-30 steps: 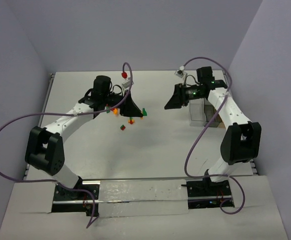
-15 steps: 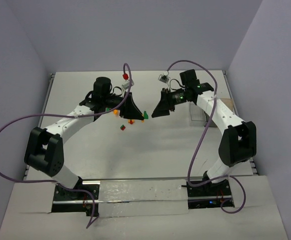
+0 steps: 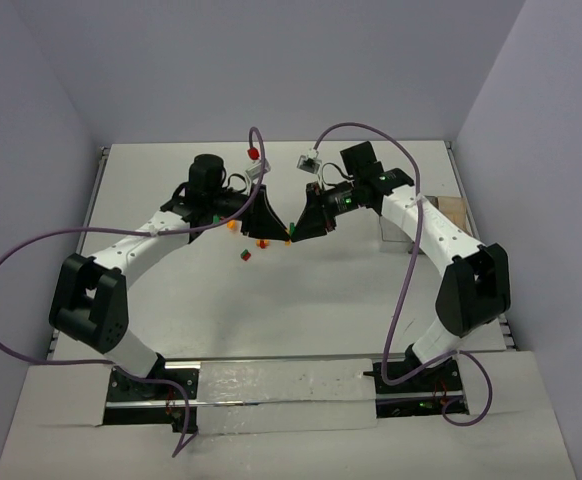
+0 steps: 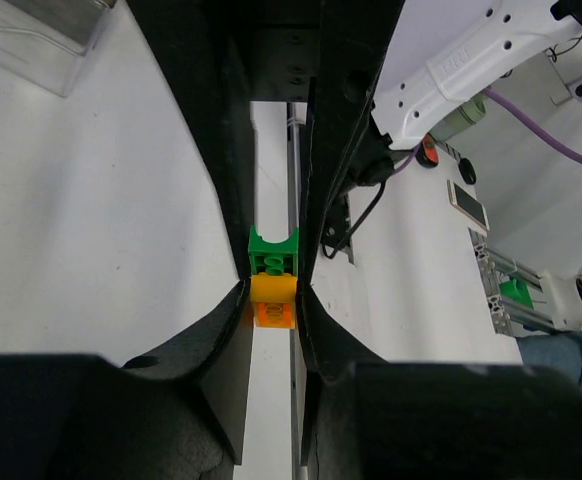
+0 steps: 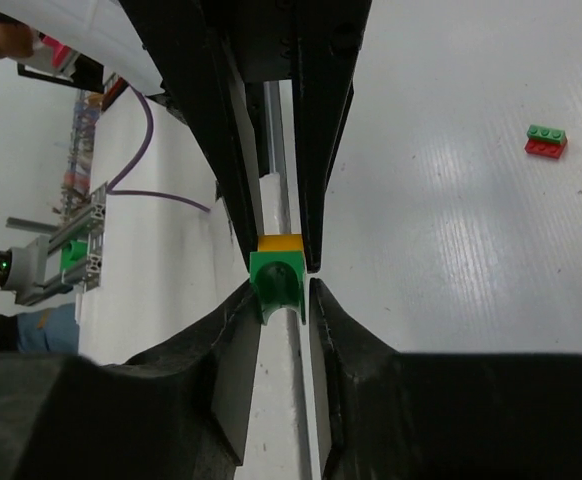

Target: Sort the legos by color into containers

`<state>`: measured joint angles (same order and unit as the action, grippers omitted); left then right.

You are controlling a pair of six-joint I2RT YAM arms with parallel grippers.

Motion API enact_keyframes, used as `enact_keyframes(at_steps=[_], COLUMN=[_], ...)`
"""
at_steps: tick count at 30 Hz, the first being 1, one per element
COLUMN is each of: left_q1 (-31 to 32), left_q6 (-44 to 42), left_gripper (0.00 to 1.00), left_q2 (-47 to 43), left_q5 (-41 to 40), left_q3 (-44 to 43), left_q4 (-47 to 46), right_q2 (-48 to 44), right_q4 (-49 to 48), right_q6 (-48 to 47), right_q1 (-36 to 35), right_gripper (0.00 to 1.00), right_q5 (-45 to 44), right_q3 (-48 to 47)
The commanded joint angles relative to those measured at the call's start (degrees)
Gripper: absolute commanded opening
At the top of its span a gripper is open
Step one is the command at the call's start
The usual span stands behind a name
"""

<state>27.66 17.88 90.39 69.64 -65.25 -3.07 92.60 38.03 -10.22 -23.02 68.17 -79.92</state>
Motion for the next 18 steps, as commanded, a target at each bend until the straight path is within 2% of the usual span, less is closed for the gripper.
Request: enact_keyframes(at_steps=[1,5,6,9,16,18], left_q1=[0.4,0.4,0.3,-0.3,-4.2,-4.7], left_q6=[-0.6,-2.7,-3.4,-5.5,-10.0,-11.2], left_gripper=[0.00,0.00,0.00,0.00,0.00,0.00], left_q2=[-0.1,0.3,0.3,0.6,0.7,0.7], left_q5=[2.2,1.4,1.2,1.0,0.9,0.0], left_q3=[0.1,0.0,-0.1,-0.2,-1.6,-2.2], left_q4=[-1.4,1.0,1.3,3.4,8.9,10.1], right_q2=[-3.7,-4.6,-4.8,-5.4,-6.1,-5.4], right_q4=[-3.1,-2.4,-1.9,-0.4,15.5,19.4], right_q6=[-0.5,-0.9,-1.2,-2.8,-15.3,-19.7], right_q1=[-0.3,0.1,0.5,3.6,17.8,21.7], right_gripper=[0.22,0.02,0.00,0.00,0.00,0.00], right_q5=[-1.2,-2.7,-2.8,-2.6,-2.9,-6.1], right_q3=[-1.6,-0.9,-0.6,0.9,1.3,0.5])
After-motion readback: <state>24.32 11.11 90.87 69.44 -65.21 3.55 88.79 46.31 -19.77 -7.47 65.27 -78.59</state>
